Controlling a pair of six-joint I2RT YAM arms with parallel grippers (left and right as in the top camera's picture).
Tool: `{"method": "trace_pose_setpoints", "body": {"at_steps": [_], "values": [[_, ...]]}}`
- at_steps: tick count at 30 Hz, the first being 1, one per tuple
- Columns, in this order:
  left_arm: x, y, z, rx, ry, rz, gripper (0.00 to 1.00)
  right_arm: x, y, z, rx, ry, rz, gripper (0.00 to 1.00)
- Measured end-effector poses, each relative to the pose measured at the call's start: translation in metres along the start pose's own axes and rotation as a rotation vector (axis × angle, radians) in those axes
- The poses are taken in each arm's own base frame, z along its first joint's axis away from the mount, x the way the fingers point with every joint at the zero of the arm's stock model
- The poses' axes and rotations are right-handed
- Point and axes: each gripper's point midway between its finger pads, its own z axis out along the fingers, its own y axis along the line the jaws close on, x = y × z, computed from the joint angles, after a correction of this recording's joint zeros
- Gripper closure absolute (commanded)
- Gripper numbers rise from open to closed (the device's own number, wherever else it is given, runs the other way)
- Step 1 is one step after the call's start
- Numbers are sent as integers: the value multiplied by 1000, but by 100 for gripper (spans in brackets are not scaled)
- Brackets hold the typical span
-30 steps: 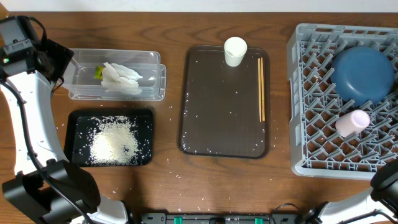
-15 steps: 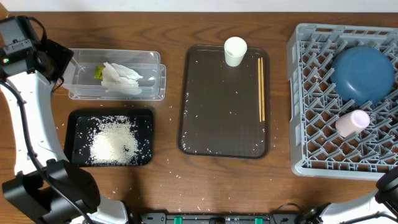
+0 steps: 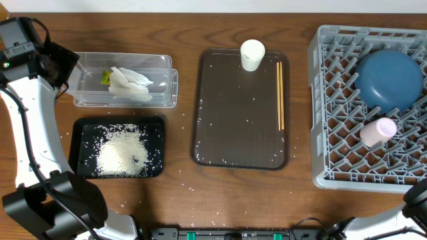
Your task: Sort waste into correct bins and load items into the dishwasher rack
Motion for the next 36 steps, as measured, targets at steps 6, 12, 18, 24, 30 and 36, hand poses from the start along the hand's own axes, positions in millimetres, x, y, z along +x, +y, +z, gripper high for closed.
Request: {"method": "trace_pose_setpoints", "body": {"at_steps": [6, 12, 18, 24, 30, 36], "values": [[0, 0, 0, 0, 0, 0, 9, 4, -5, 0, 18, 18, 42, 46], [0, 0, 0, 0, 0, 0, 9, 8, 9, -1, -39, 42, 58, 77], [0, 0, 0, 0, 0, 0, 9, 11, 23, -9, -91, 72, 42, 99], [0, 0, 0, 0, 0, 0, 9, 12, 23, -10, -100, 87, 46, 99], [0, 0, 0, 0, 0, 0, 9, 9, 29, -9, -140, 78, 31, 95], [0, 0, 0, 0, 0, 0, 9, 4, 42, -10, -211, 57, -7, 97]]}}
